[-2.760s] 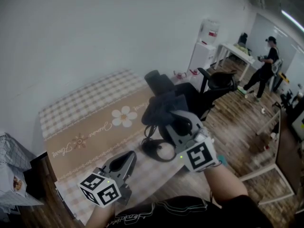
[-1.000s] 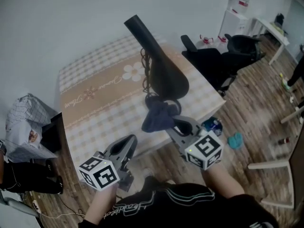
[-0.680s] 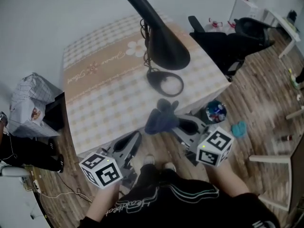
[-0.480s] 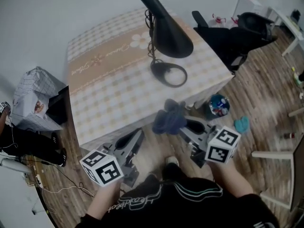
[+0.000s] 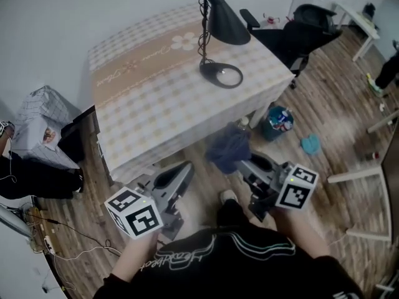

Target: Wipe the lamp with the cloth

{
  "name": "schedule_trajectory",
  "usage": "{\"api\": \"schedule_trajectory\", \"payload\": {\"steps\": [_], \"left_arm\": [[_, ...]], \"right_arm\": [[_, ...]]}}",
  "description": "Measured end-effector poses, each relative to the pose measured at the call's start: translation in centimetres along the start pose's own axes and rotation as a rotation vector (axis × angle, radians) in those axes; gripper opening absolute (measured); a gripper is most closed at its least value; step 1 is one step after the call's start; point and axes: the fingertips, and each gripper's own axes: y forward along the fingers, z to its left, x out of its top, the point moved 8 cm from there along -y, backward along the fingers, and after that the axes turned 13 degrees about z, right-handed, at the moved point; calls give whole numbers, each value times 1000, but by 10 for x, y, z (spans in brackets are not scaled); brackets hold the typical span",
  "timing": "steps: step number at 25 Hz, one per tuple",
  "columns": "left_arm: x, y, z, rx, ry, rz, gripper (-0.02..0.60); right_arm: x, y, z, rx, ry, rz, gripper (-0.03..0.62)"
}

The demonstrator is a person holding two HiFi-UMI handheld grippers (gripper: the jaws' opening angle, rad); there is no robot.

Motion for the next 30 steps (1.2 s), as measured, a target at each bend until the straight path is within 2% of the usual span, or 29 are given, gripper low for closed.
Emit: {"api": "schedule_trajectory", "payload": {"steps": [7, 12, 22, 25, 30], "left_arm": [[-32, -73, -35, -52, 86, -31, 0], [-39, -104, -53, -85, 115, -50, 0], [-43, -135, -67, -109, 120, -90, 0], [-37, -134, -71, -113, 119, -96, 0], [-47, -134, -70, -115, 127, -98, 0]], "right_arm": [[-48, -1, 87, -36, -87, -33, 57], [-56, -3, 123, -63, -121, -33, 57], [-54, -1, 159, -92, -177, -8, 57], [-45, 0, 161, -88, -180, -1, 57], [-52, 1, 159, -92, -203, 6, 57]]}}
